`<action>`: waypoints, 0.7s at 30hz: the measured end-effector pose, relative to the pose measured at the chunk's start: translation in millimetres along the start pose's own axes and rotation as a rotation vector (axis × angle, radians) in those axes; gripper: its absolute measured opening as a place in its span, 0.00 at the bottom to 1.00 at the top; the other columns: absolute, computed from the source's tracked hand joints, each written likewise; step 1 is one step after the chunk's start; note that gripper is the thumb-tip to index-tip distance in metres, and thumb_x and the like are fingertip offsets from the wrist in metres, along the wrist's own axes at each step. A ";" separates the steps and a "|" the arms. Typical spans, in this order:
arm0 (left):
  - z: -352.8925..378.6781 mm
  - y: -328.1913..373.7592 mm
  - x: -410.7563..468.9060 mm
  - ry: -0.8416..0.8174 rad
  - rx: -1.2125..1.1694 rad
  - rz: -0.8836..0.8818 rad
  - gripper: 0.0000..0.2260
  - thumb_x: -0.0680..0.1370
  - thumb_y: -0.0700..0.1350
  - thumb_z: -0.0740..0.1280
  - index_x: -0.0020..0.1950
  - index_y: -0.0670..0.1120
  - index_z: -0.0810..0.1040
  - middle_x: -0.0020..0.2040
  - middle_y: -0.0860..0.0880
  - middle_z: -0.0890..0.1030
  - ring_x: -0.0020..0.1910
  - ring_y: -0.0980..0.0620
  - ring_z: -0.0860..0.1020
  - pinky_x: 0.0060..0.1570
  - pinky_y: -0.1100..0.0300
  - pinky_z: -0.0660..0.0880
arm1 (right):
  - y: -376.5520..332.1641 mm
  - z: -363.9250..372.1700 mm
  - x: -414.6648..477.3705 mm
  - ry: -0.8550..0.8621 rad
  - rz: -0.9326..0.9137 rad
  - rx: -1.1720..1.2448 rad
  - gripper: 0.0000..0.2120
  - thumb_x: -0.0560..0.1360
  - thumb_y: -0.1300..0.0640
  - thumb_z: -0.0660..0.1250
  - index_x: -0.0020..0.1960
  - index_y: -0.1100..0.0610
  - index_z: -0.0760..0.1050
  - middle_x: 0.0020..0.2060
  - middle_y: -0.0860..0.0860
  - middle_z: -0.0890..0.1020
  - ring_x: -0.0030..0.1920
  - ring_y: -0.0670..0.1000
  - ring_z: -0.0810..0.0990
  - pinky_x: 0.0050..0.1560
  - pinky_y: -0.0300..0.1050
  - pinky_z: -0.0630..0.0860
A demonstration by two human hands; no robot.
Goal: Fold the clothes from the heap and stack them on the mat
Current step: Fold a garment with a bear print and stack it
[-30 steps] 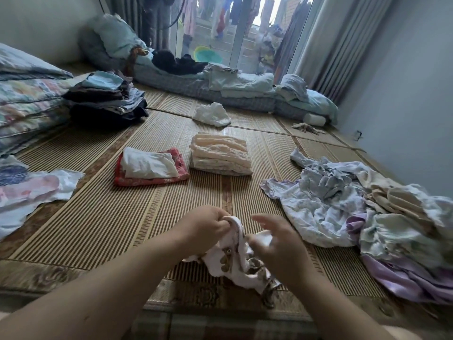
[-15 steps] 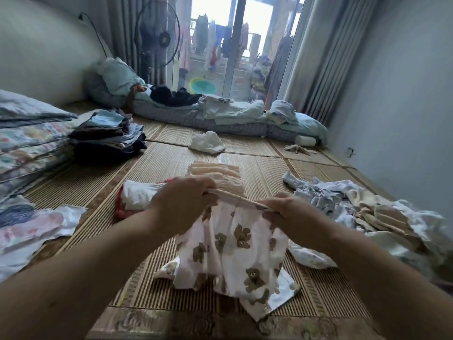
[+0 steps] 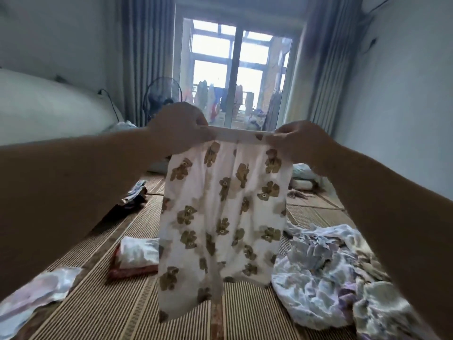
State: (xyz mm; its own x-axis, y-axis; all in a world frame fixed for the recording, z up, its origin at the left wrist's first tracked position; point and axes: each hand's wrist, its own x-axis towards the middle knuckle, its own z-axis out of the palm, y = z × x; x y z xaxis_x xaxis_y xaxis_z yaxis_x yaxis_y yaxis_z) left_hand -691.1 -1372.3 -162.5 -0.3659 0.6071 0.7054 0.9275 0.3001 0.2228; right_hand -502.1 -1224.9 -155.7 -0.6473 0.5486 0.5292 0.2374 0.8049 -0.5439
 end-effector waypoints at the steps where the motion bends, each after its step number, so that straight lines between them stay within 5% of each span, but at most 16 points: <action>1: -1.6 4.2 1.7 -0.029 -0.005 -0.053 0.16 0.73 0.59 0.69 0.40 0.46 0.82 0.33 0.51 0.79 0.34 0.53 0.77 0.30 0.64 0.65 | -1.1 0.6 0.0 0.013 0.036 0.030 0.13 0.74 0.56 0.68 0.48 0.67 0.80 0.40 0.60 0.82 0.36 0.51 0.78 0.46 0.51 0.81; 6: 1.6 19.2 8.1 -0.278 -0.040 -0.308 0.16 0.73 0.55 0.72 0.45 0.41 0.81 0.37 0.45 0.81 0.31 0.51 0.76 0.25 0.65 0.68 | -5.2 15.2 -6.4 0.033 0.096 0.085 0.09 0.72 0.56 0.71 0.37 0.60 0.80 0.34 0.55 0.83 0.38 0.55 0.84 0.49 0.52 0.82; 9: 2.4 19.5 4.7 -0.325 -0.048 -0.450 0.13 0.72 0.52 0.73 0.43 0.42 0.80 0.30 0.48 0.80 0.22 0.55 0.74 0.18 0.68 0.64 | 3.5 18.3 -10.9 0.048 0.189 0.114 0.09 0.69 0.54 0.73 0.37 0.60 0.81 0.36 0.57 0.85 0.39 0.55 0.84 0.46 0.50 0.82; 13: 12.5 29.0 -4.0 -0.472 -0.553 -0.667 0.05 0.72 0.41 0.70 0.39 0.43 0.76 0.24 0.50 0.76 0.22 0.54 0.74 0.23 0.66 0.70 | 7.0 28.9 -19.2 -0.050 0.335 0.459 0.10 0.69 0.61 0.73 0.46 0.65 0.77 0.38 0.60 0.83 0.32 0.56 0.81 0.31 0.44 0.78; 17: 23.6 48.8 -13.6 -0.635 -0.793 -0.737 0.05 0.74 0.42 0.69 0.40 0.43 0.77 0.29 0.49 0.79 0.23 0.55 0.76 0.22 0.66 0.71 | -0.5 49.4 -24.8 -0.048 0.279 0.536 0.06 0.70 0.60 0.73 0.38 0.63 0.80 0.33 0.58 0.83 0.34 0.57 0.82 0.44 0.61 0.82; 21: 20.2 60.1 -20.9 -0.697 -0.912 -0.720 0.12 0.79 0.49 0.64 0.44 0.40 0.78 0.31 0.46 0.82 0.27 0.53 0.81 0.26 0.66 0.76 | 0.6 50.2 -31.3 -0.052 0.186 0.487 0.11 0.73 0.52 0.72 0.37 0.59 0.81 0.30 0.53 0.81 0.35 0.54 0.80 0.47 0.62 0.81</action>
State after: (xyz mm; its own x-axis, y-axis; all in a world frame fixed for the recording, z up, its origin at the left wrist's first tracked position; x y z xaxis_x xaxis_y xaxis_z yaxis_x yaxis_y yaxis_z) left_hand -629.2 -1352.1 -177.5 -0.4975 0.8485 -0.1804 0.1353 0.2813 0.9500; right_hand -518.1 -1252.9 -205.3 -0.6644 0.6501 0.3688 -0.0046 0.4899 -0.8718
